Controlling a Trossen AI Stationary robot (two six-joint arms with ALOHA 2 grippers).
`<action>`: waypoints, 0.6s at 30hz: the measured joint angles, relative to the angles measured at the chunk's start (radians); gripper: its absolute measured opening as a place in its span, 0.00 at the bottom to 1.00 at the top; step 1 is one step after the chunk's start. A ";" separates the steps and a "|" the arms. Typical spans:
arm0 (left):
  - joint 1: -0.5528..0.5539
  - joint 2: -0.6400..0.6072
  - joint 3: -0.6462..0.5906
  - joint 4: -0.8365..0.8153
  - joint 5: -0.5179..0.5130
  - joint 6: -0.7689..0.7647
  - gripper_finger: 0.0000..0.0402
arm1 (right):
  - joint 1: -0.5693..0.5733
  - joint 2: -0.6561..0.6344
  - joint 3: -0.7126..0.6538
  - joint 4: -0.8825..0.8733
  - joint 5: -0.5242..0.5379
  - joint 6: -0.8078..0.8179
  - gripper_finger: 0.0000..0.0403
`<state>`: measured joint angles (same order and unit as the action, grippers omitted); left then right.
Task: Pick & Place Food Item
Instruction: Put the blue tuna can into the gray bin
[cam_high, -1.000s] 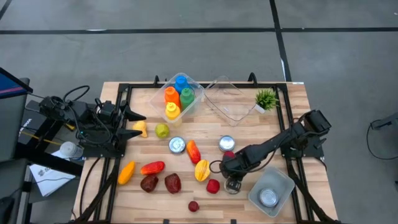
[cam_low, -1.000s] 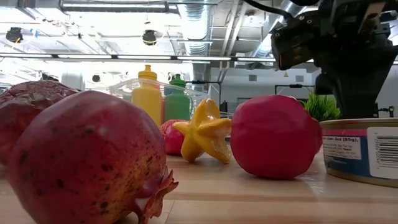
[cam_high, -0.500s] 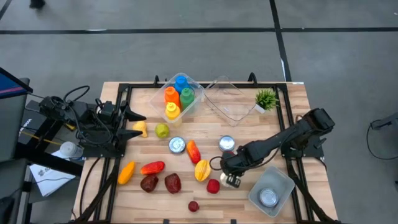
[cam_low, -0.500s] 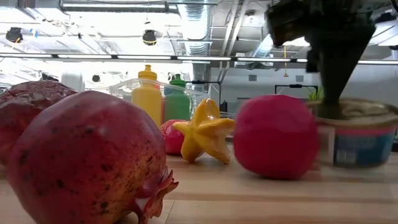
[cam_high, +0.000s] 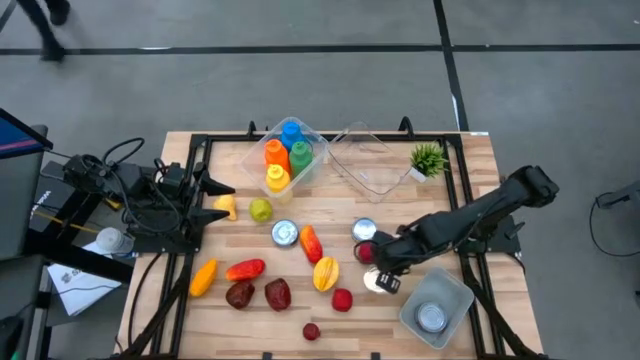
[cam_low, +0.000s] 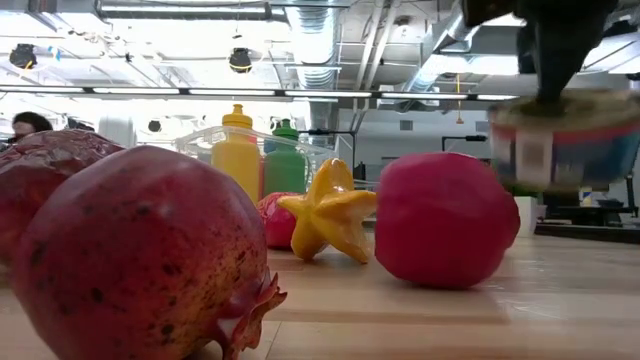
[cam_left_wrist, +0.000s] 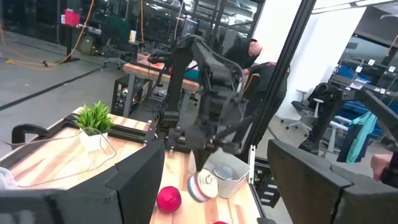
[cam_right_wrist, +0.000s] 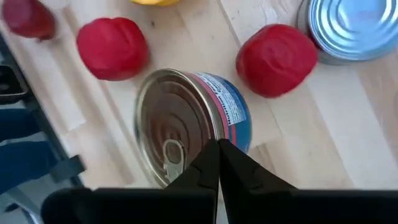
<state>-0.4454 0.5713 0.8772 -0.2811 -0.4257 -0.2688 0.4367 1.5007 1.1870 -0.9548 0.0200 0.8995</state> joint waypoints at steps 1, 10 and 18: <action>0.000 0.000 0.000 -0.001 0.000 -0.002 0.68 | 0.010 -0.018 0.000 -0.013 0.000 0.013 0.00; 0.000 0.000 0.000 -0.019 0.001 -0.002 0.68 | 0.129 -0.209 0.001 -0.195 -0.005 0.207 0.00; 0.000 0.000 0.000 -0.020 0.001 -0.002 0.68 | 0.283 -0.235 0.002 -0.444 -0.027 0.399 0.00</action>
<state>-0.4456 0.5715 0.8772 -0.3008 -0.4252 -0.2707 0.7198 1.2656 1.1885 -1.3989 -0.0074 1.2985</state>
